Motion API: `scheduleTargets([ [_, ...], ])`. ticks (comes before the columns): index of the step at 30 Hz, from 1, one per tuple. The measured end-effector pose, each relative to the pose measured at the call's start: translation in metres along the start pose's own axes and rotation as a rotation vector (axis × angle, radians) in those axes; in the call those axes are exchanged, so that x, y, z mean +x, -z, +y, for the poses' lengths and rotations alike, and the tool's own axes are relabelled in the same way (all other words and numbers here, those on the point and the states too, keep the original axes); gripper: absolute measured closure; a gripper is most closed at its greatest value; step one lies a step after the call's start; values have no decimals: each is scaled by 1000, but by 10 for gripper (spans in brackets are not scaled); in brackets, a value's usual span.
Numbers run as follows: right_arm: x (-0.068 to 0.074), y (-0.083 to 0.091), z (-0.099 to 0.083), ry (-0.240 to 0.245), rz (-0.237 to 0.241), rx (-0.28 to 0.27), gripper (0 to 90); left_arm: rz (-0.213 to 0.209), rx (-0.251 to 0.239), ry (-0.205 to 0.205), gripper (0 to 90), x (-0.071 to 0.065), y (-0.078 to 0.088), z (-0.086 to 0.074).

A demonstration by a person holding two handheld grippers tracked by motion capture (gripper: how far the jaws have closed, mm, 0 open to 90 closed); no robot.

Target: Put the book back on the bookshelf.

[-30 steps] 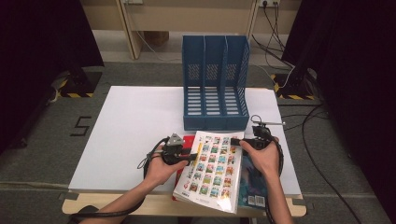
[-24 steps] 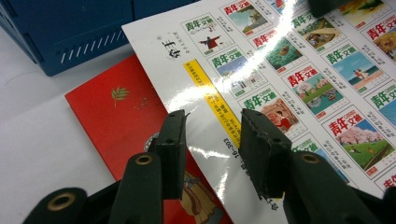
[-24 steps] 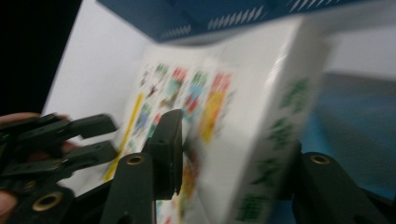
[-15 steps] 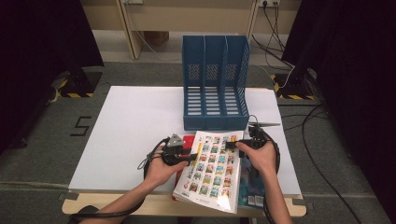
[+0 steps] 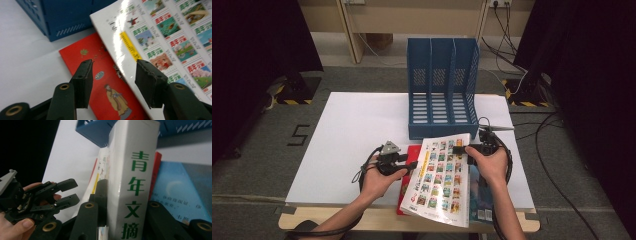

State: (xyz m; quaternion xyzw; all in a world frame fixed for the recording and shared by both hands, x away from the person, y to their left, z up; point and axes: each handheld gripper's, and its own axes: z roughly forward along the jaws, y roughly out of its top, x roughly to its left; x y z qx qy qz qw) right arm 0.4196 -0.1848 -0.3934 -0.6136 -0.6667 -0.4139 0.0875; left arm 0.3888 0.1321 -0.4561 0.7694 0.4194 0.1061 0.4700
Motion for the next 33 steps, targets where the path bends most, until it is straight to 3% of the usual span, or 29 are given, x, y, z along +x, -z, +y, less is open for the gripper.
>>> scheduleTargets([
  [1,9,7,3,26,-7,-32,745,7,-3,1,471,2,4,1],
  [3,12,9,5,32,-8,-48,745,12,-13,1,470,5,8,2],
  [7,27,23,12,76,-16,-153,745,27,-31,4,466,9,14,6],
  [14,46,33,20,136,-49,-249,746,27,-45,10,462,10,16,8],
  [15,52,34,22,153,-58,-283,745,24,-46,9,460,9,16,8],
  [20,62,34,26,183,-69,-335,746,19,-54,11,445,9,17,10],
  [21,67,33,29,209,-83,-370,746,15,-61,11,438,8,18,11],
  [31,85,28,35,277,-128,-466,746,-9,-82,-10,416,-1,19,14],
  [33,86,27,36,283,-133,-473,745,-35,-82,-32,414,-7,19,15],
])
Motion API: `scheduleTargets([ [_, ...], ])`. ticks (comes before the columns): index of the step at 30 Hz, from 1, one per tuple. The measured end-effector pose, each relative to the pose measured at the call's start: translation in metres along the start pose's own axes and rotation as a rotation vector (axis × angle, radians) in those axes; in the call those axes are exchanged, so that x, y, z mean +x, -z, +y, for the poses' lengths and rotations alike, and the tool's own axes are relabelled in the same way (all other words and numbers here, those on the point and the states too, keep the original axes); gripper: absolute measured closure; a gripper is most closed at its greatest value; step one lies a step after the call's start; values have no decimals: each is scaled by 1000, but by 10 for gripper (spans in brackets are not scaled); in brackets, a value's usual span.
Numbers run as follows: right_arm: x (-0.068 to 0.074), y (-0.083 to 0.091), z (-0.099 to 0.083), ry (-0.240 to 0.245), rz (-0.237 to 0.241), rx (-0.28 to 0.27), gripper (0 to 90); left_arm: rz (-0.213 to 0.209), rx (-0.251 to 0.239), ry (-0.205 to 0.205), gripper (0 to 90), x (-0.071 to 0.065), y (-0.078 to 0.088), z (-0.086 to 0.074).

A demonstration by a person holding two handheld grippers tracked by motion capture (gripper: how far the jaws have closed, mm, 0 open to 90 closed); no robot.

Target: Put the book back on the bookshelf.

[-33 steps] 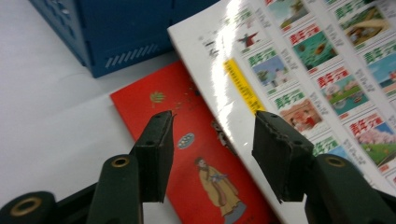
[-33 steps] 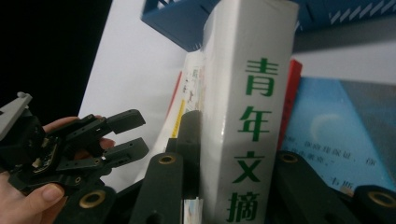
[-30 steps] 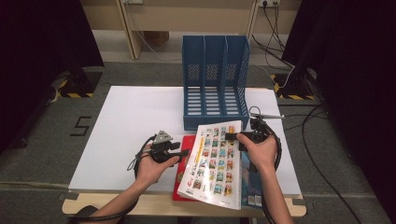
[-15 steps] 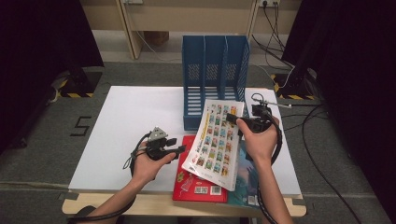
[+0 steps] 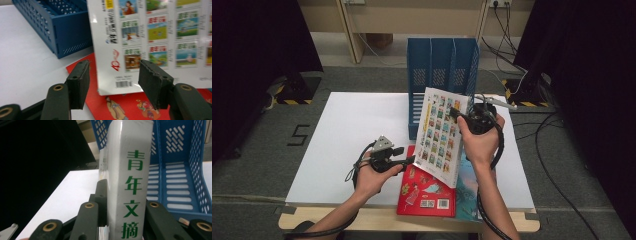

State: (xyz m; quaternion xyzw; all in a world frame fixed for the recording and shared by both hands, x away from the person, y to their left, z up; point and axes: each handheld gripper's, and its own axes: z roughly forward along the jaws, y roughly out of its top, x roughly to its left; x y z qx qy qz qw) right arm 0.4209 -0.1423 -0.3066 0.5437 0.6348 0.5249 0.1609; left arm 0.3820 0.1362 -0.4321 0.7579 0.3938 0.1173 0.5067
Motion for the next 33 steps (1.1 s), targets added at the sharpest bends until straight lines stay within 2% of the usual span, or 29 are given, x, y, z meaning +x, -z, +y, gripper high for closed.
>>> scheduleTargets([
  [1,1,-1,0,4,-5,-9,746,-9,5,-9,412,-2,-1,0],
  [2,2,-3,0,4,-11,-14,746,-16,26,-60,435,-8,-3,-2],
  [3,2,-3,0,4,-11,-14,746,-16,26,-60,447,-8,-3,-2],
  [4,2,-3,-1,6,-12,-15,746,-5,45,-87,447,-11,-7,-5],
  [6,3,-4,-1,9,-12,-14,746,9,74,-117,467,-12,-14,-9],
  [10,6,-3,-2,29,-11,-21,746,41,132,-139,501,-12,-28,-18],
  [17,9,-3,-4,43,-11,-29,746,63,136,-130,537,-8,-33,-20],
  [23,14,-3,-7,55,-6,-30,745,65,148,-114,556,-4,-39,-21],
  [33,23,5,-14,86,19,-43,742,69,156,-116,572,-5,-44,-21],
])
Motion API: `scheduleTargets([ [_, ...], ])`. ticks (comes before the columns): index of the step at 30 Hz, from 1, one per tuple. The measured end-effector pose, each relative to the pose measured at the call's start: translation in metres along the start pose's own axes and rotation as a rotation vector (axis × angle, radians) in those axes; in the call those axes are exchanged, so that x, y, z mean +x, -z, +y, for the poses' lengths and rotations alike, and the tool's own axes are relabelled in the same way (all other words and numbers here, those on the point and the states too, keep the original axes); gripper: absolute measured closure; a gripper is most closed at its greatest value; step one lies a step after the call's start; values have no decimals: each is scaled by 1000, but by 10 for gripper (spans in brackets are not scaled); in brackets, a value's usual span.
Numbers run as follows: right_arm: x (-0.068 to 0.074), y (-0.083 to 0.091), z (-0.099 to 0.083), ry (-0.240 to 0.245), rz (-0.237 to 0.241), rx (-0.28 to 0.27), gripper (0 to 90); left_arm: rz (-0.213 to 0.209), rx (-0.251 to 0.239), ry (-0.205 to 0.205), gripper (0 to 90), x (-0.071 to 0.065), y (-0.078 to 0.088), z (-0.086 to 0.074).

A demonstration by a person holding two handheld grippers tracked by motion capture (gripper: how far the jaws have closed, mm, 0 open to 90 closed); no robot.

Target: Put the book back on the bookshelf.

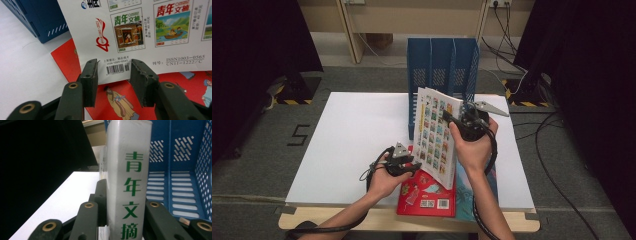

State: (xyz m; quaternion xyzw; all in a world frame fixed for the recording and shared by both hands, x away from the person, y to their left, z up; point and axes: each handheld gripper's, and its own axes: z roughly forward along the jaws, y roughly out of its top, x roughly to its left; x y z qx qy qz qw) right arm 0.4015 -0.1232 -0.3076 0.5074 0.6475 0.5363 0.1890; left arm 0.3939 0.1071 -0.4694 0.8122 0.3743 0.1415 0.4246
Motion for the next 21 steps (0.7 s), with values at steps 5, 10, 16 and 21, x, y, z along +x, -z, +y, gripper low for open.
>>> scheduleTargets([
  [5,5,11,-7,24,12,-8,738,5,4,2,575,-1,0,-1],
  [10,8,19,-12,37,12,-5,737,2,0,7,578,-1,-1,-2],
  [16,8,26,-17,59,0,-20,742,-20,-10,30,579,2,0,-1],
  [21,4,27,-20,54,-5,-17,744,-55,-70,73,566,11,6,13],
])
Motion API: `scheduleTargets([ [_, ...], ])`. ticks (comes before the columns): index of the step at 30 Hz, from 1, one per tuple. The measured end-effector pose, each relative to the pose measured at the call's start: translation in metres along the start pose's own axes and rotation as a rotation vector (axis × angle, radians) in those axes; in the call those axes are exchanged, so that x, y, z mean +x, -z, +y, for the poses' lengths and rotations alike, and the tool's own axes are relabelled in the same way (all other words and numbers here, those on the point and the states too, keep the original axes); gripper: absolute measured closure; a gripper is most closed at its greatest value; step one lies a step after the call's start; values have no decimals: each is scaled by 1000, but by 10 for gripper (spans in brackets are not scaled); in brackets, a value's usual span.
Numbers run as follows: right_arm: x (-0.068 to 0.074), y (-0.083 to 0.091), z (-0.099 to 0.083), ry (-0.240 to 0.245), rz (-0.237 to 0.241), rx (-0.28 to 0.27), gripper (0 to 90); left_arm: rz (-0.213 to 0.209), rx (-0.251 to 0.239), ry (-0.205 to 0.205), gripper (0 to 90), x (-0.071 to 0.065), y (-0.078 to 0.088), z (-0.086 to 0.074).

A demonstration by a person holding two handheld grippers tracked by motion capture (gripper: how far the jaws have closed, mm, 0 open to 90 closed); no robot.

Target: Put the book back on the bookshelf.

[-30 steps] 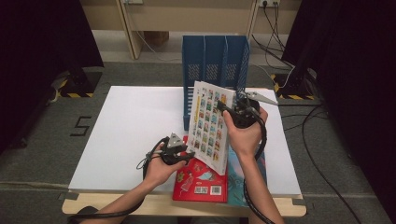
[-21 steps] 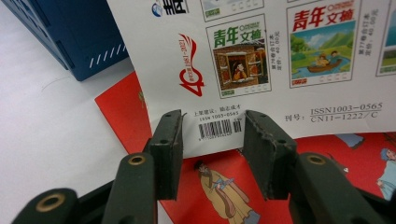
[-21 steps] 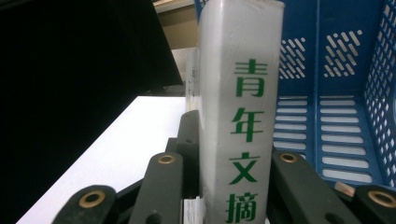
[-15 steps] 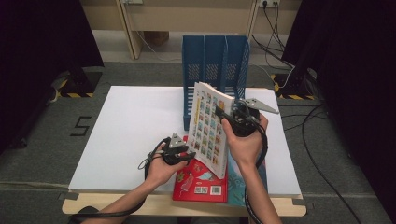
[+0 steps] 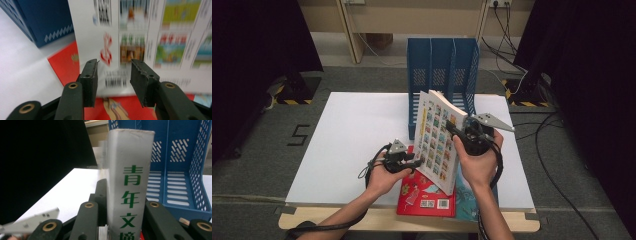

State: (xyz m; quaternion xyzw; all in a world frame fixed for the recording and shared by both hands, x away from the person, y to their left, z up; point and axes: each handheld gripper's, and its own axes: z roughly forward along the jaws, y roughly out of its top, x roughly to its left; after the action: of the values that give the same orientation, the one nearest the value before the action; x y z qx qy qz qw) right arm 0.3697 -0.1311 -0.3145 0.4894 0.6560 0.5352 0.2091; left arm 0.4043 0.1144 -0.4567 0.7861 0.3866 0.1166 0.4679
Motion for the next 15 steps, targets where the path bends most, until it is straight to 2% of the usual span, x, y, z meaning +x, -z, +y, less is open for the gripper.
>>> scheduleTargets([
  [2,-2,-1,-1,-1,-3,-10,745,12,-15,20,563,5,3,9],
  [6,-2,0,-1,1,-2,-12,745,71,-41,18,585,18,8,28],
  [11,0,-1,-1,17,-4,-13,745,95,-52,30,608,23,6,39],
  [15,1,-1,-1,14,-5,-12,744,136,-60,33,638,25,5,41],
])
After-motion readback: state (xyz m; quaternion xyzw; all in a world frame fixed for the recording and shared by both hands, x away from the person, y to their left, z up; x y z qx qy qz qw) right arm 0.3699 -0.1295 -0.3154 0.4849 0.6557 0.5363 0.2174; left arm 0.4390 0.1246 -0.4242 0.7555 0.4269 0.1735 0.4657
